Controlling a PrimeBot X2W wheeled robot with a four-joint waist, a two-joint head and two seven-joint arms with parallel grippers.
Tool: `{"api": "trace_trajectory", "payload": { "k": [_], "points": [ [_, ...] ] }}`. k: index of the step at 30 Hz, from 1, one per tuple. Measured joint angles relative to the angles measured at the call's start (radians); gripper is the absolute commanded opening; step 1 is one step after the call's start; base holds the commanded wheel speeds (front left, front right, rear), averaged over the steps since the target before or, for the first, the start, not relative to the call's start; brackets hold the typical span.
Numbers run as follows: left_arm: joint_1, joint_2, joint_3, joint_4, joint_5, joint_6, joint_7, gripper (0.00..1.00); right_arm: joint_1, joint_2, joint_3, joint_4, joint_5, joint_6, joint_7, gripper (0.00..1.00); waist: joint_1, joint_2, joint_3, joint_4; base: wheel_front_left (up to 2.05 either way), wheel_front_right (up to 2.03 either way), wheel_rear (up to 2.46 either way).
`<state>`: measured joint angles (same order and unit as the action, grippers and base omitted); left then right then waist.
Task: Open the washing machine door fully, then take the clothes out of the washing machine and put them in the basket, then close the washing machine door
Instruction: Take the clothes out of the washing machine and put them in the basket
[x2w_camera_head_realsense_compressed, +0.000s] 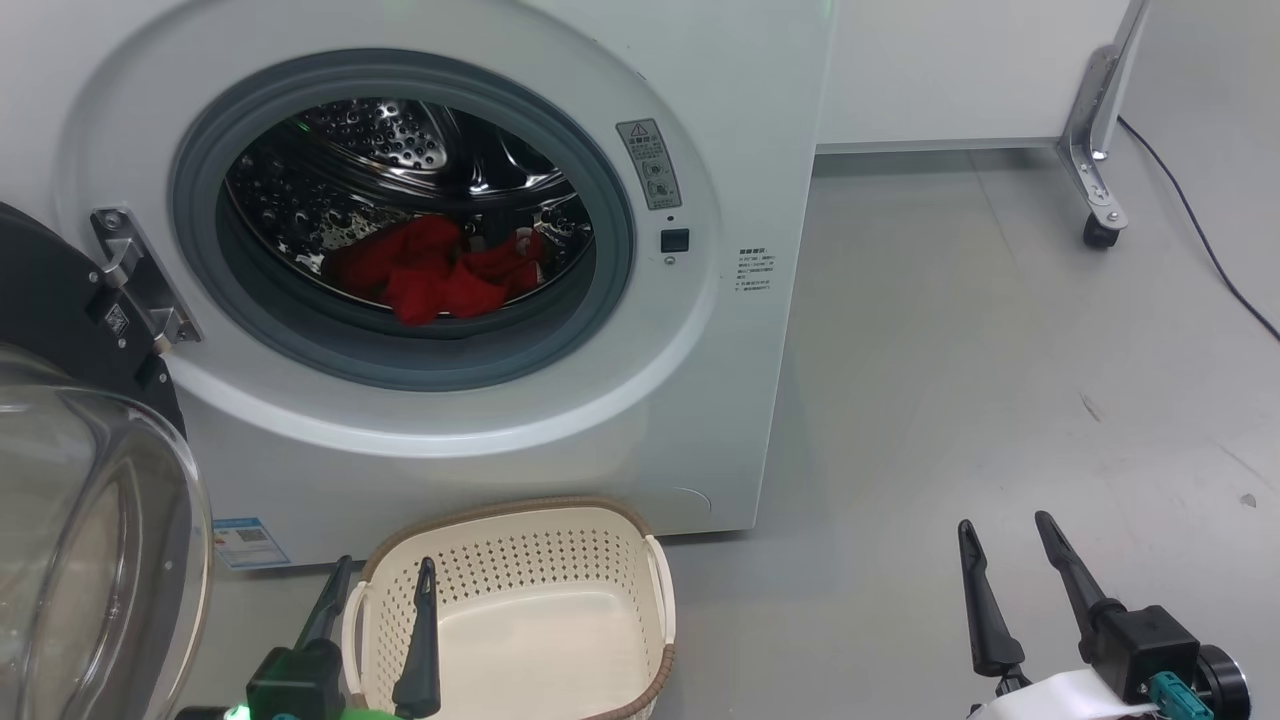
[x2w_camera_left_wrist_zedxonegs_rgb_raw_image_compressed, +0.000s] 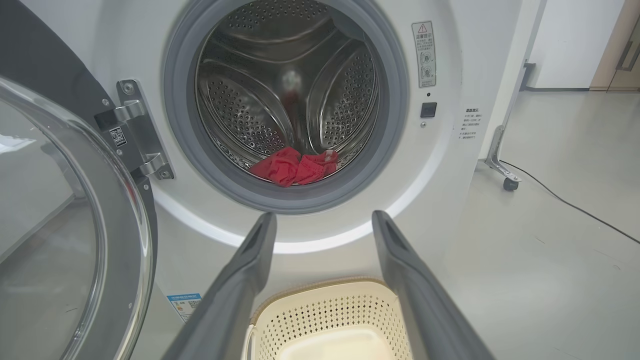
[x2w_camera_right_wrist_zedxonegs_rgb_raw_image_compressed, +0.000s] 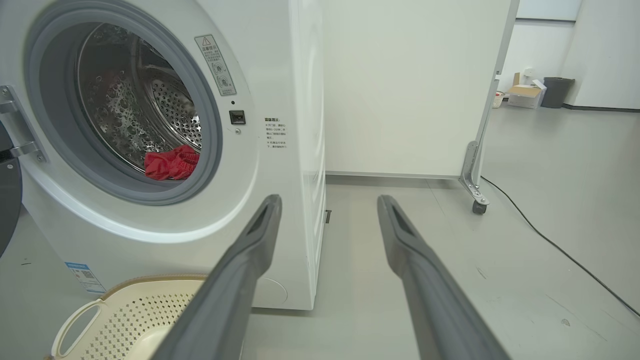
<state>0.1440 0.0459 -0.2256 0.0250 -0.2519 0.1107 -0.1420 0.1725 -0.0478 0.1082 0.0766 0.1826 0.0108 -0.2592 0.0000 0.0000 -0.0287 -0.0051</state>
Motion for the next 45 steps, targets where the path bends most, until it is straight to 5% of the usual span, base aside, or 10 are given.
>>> {"api": "trace_trajectory", "payload": {
  "k": [24,45],
  "points": [
    [-0.016,0.001,-0.055,0.048,-0.024,0.003,0.058,1.00,0.000,0.001,0.007,-0.009,-0.003,0.009,0.000,1.00,0.0000,0.0000,0.038,0.001,0.00,0.00,0.00],
    [-0.415,0.015,-0.011,0.225,-0.160,-0.045,0.291,1.00,-0.083,-0.014,0.027,-0.064,-0.019,0.033,0.000,1.00,0.0000,0.0000,0.256,-0.063,0.00,0.00,0.00]
  ]
}}
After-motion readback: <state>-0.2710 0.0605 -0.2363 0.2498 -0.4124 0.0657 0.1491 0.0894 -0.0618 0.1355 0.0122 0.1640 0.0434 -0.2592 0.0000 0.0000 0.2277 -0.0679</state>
